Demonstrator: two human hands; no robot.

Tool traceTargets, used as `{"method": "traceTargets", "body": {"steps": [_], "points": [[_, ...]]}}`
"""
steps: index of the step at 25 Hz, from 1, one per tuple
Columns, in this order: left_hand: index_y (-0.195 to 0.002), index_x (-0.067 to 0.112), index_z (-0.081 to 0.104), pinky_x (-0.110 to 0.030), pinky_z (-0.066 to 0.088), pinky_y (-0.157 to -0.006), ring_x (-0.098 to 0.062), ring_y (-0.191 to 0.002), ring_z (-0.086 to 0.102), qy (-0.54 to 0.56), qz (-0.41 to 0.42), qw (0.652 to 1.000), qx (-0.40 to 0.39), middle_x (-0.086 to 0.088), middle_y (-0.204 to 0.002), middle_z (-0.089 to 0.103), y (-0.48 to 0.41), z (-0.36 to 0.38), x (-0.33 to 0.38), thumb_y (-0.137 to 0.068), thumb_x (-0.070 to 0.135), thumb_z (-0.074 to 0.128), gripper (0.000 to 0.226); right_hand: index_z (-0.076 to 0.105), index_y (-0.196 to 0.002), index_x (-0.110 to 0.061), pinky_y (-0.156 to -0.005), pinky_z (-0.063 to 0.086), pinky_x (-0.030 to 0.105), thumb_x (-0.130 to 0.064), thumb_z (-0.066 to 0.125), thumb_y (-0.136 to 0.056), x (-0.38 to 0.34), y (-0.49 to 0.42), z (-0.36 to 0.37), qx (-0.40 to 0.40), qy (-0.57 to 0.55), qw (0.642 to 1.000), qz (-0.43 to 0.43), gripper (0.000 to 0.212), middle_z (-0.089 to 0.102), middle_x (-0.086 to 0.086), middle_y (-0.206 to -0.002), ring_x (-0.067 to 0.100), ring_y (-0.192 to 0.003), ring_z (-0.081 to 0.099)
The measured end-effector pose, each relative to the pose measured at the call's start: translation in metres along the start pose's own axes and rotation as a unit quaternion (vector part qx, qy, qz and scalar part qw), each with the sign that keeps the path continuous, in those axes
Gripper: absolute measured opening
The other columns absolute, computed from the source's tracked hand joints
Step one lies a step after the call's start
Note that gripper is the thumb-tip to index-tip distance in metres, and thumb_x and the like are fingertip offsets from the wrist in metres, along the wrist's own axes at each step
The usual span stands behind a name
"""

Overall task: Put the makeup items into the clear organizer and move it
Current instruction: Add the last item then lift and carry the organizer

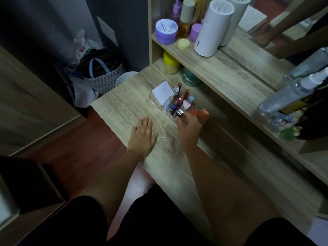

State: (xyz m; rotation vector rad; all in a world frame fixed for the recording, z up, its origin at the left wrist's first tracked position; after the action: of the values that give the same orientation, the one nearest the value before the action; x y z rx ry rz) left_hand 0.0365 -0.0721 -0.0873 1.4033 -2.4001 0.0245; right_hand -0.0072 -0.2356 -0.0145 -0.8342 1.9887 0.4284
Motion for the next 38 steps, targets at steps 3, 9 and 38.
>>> {"method": "traceTargets", "body": {"steps": [3,9,38], "points": [[-0.146,0.010,0.008,-0.045,0.010,-0.118,-0.025,-0.147,0.003,0.004,-0.002,1.000,-0.001,-0.010,-0.159,0.008,0.000,0.000,0.000,-0.097,0.041,0.022,0.060,0.066,-0.109,-0.006,-0.085,0.058,0.033,-0.003,0.066,-0.083,-0.002,-0.001,0.002,-0.004,0.001,1.000,0.017,0.026,0.073,0.013,-0.099,0.018,-0.090,0.070],[-0.146,0.010,0.010,-0.046,0.012,-0.118,-0.026,-0.147,0.004,0.002,0.000,1.000,0.002,-0.011,-0.159,0.010,-0.001,0.001,0.000,-0.096,0.041,0.023,0.060,0.066,-0.103,-0.004,-0.085,0.058,0.039,0.001,0.066,-0.081,-0.002,-0.002,0.002,0.006,-0.004,0.999,0.040,0.023,0.073,0.016,-0.098,0.022,-0.090,0.070],[-0.132,0.019,0.041,-0.035,0.041,-0.091,-0.026,-0.113,0.055,0.311,-0.080,0.943,-0.083,-0.008,-0.122,0.059,-0.123,-0.086,0.007,-0.062,0.017,0.058,0.072,0.031,-0.139,-0.002,-0.107,0.039,0.044,-0.016,0.088,-0.057,0.031,0.007,0.001,0.079,-0.002,0.971,0.226,0.101,0.047,0.021,-0.138,0.035,-0.126,0.047]]}}
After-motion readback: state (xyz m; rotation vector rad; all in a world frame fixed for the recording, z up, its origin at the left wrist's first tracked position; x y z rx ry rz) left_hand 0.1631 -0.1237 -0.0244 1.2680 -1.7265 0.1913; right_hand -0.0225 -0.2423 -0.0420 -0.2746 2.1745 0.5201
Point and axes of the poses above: each hand's wrist, its own y-axis away from the middle knuckle, its own z-axis out of the palm, x = y × z, the point moved 3 cm from there along -y, towards the middle knuckle
